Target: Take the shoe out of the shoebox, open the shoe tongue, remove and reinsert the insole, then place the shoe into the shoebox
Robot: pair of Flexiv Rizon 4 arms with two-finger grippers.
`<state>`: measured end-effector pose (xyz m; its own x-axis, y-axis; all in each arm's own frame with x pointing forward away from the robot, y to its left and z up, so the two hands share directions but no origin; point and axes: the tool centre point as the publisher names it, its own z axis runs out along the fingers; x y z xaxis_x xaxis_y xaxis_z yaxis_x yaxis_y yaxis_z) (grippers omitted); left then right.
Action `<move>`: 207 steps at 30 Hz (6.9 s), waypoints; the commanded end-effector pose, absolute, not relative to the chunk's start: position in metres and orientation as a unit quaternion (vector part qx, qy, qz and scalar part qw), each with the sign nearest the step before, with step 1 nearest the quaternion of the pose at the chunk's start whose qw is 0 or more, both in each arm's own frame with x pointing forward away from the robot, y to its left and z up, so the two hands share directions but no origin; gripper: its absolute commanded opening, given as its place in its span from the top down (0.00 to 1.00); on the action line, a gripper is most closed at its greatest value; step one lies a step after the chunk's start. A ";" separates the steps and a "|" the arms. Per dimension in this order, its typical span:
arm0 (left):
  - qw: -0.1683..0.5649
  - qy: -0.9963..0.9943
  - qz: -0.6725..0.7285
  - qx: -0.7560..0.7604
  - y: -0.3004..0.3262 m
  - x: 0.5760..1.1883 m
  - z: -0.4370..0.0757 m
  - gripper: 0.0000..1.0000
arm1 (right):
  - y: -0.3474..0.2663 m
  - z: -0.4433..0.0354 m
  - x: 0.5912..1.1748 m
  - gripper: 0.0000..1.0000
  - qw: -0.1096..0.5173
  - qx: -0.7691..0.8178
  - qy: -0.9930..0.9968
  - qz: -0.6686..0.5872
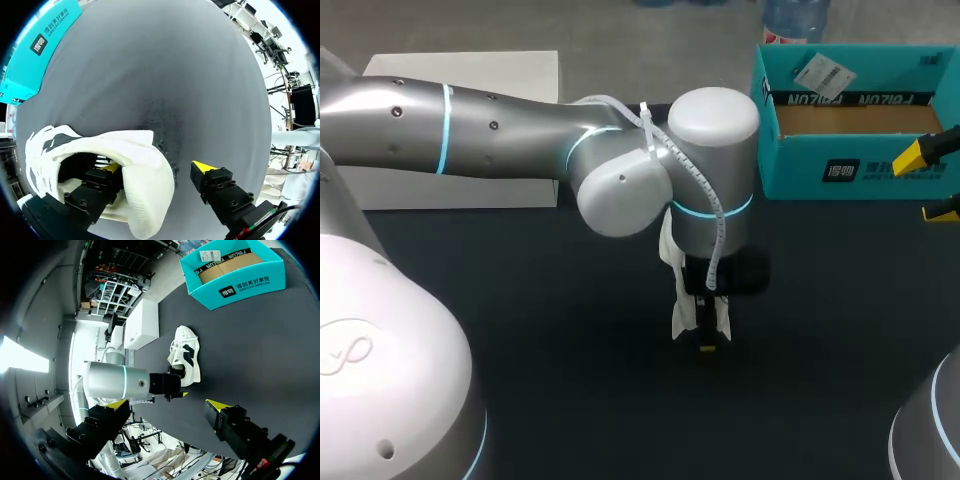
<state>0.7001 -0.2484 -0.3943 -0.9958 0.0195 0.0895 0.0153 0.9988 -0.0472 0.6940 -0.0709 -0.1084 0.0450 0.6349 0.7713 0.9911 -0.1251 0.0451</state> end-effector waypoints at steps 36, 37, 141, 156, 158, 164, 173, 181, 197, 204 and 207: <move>0.079 -0.995 0.017 -0.057 -0.225 0.685 -0.249 1.00 | -0.071 -0.109 0.694 0.00 0.267 -0.672 -0.605 -0.333; 0.080 -0.995 0.017 -0.058 -0.225 0.685 -0.243 1.00 | -0.071 -0.109 0.694 0.00 0.267 -0.672 -0.605 -0.333; 0.040 -0.996 -0.009 0.076 0.114 0.915 -0.190 1.00 | -0.071 -0.109 0.694 0.00 0.267 -0.672 -0.605 -0.333; 0.048 -0.989 -0.007 0.140 0.181 0.985 -0.199 1.00 | -0.071 -0.109 0.694 0.00 0.267 -0.672 -0.605 -0.333; 0.047 -0.988 -0.005 0.144 0.187 0.992 -0.199 1.00 | -0.071 -0.109 0.694 0.00 0.267 -0.672 -0.605 -0.333; 0.043 -0.988 -0.002 0.151 0.199 1.013 -0.202 1.00 | -0.071 -0.109 0.694 0.00 0.267 -0.672 -0.605 -0.333; 0.037 -0.985 0.003 0.168 0.220 1.052 -0.210 1.00 | -0.071 -0.109 0.694 0.00 0.267 -0.672 -0.605 -0.333; 0.013 -0.992 0.005 0.126 0.236 1.073 -0.212 1.00 | -0.071 -0.109 0.694 0.00 0.267 -0.672 -0.605 -0.333; 0.045 -0.999 -0.010 -0.017 0.249 1.089 -0.206 1.00 | -0.071 -0.109 0.694 0.00 0.267 -0.672 -0.605 -0.333; 0.045 -0.999 -0.010 -0.017 0.249 1.089 -0.206 1.00 | -0.071 -0.109 0.694 0.00 0.267 -0.672 -0.605 -0.333; 0.055 -0.992 0.000 -0.113 0.245 1.083 -0.206 1.00 | -0.071 -0.109 0.694 0.00 0.267 -0.672 -0.605 -0.333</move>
